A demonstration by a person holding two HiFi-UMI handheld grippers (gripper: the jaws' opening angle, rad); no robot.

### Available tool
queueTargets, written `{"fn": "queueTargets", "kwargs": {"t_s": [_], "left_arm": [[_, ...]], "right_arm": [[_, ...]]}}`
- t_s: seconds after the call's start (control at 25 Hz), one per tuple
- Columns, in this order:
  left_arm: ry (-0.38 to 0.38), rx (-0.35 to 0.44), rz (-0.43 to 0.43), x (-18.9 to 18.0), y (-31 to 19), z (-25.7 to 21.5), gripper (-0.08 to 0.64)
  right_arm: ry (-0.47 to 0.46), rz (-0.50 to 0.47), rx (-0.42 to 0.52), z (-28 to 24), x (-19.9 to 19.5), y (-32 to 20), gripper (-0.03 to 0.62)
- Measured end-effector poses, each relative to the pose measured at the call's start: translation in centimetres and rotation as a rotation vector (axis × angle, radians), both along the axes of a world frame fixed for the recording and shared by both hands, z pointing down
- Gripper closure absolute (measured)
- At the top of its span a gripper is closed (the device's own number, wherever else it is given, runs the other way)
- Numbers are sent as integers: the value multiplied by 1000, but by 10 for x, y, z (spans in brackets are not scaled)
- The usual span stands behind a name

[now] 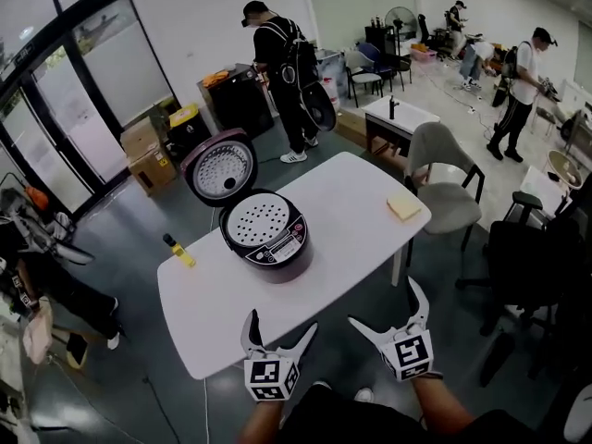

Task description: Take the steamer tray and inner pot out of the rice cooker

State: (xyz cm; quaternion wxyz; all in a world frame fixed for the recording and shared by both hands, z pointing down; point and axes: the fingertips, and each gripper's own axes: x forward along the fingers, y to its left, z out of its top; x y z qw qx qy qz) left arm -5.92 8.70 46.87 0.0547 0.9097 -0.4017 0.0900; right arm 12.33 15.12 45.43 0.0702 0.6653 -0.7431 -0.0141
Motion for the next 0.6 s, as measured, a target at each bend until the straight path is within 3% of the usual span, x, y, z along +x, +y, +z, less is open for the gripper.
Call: {"fn": "queueTargets", "kwargs": {"t_s": [0.24, 0.44, 0.6], "left_arm": [[6, -33, -116, -26, -54, 14, -32], [17, -93, -157, -31, -108, 33, -32], [37, -85, -190, -38, -150, 28, -32]], "right_arm": [[4, -86, -33, 7, -9, -67, -2], [46, -145, -69, 12, -16, -137, -2], [66, -191, -87, 11, -27, -188, -2]]}}
